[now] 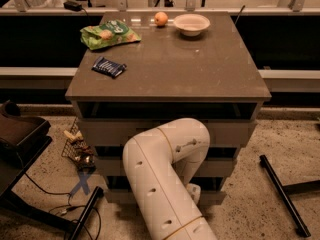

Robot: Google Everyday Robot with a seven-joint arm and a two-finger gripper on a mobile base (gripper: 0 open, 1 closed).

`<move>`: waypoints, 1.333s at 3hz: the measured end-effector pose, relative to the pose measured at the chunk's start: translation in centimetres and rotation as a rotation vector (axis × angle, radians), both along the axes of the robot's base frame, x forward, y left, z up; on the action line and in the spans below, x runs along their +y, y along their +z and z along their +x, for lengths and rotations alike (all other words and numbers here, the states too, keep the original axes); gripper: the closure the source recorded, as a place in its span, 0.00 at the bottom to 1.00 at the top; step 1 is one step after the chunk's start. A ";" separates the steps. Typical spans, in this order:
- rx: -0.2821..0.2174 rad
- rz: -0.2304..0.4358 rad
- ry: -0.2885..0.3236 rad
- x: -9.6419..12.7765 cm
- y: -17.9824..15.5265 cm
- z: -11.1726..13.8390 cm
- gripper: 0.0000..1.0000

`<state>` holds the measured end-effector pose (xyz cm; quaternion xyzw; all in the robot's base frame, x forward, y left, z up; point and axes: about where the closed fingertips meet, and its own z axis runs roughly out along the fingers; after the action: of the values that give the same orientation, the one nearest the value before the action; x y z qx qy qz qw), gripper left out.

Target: Open bottom drawer

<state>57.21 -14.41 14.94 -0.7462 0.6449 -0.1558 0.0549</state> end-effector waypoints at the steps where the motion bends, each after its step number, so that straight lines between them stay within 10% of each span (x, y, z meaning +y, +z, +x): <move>1: 0.000 0.000 0.000 0.0 0.0 0.0 1.00; 4: 0.000 0.000 0.000 0.0 0.0 0.0 0.28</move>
Offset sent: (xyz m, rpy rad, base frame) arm 0.0000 0.0000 0.0000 0.0000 0.0000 0.0000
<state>57.21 -14.41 14.94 -0.7462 0.6449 -0.1558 0.0549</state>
